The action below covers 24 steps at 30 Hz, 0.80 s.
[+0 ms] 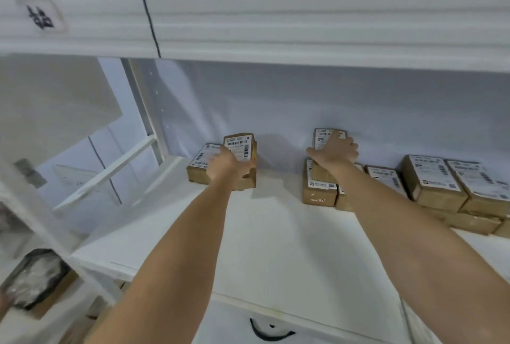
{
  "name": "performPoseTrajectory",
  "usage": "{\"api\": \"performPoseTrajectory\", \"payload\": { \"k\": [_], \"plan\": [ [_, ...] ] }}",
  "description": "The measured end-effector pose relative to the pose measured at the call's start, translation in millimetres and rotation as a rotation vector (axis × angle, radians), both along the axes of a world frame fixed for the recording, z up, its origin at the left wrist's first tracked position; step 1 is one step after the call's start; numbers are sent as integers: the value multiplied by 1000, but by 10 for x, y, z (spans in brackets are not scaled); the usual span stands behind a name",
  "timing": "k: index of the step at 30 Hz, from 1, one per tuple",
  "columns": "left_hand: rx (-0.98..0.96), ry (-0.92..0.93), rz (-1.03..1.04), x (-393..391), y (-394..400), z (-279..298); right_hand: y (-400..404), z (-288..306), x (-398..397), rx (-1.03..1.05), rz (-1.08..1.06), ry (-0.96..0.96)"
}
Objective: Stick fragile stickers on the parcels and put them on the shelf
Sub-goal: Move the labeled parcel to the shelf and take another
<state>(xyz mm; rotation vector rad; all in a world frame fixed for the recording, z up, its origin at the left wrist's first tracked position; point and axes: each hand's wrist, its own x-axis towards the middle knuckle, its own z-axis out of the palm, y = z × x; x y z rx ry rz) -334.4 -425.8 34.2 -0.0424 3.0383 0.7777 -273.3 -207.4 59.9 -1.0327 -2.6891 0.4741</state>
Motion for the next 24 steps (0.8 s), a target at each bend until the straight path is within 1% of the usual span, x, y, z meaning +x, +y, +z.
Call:
{"api": "performPoseTrajectory", "payload": {
  "k": [8,12,15,18,24],
  "plan": [
    [-84,55,-50,-334,-692,21,-687,-74,-157,-4,26,-36],
    [-247,114,-51,-350,-891,9,-858,-134,-190,81,68,-106],
    [-288,125,0,-392,-1041,33,-937,-158,-219,118,107,-130],
    [-370,140,39,-453,-1219,43,-1003,-186,-196,129,117,-129],
    [-340,43,87,-683,-1517,-118,-1069,-360,-178,130,121,-117]
  ]
}}
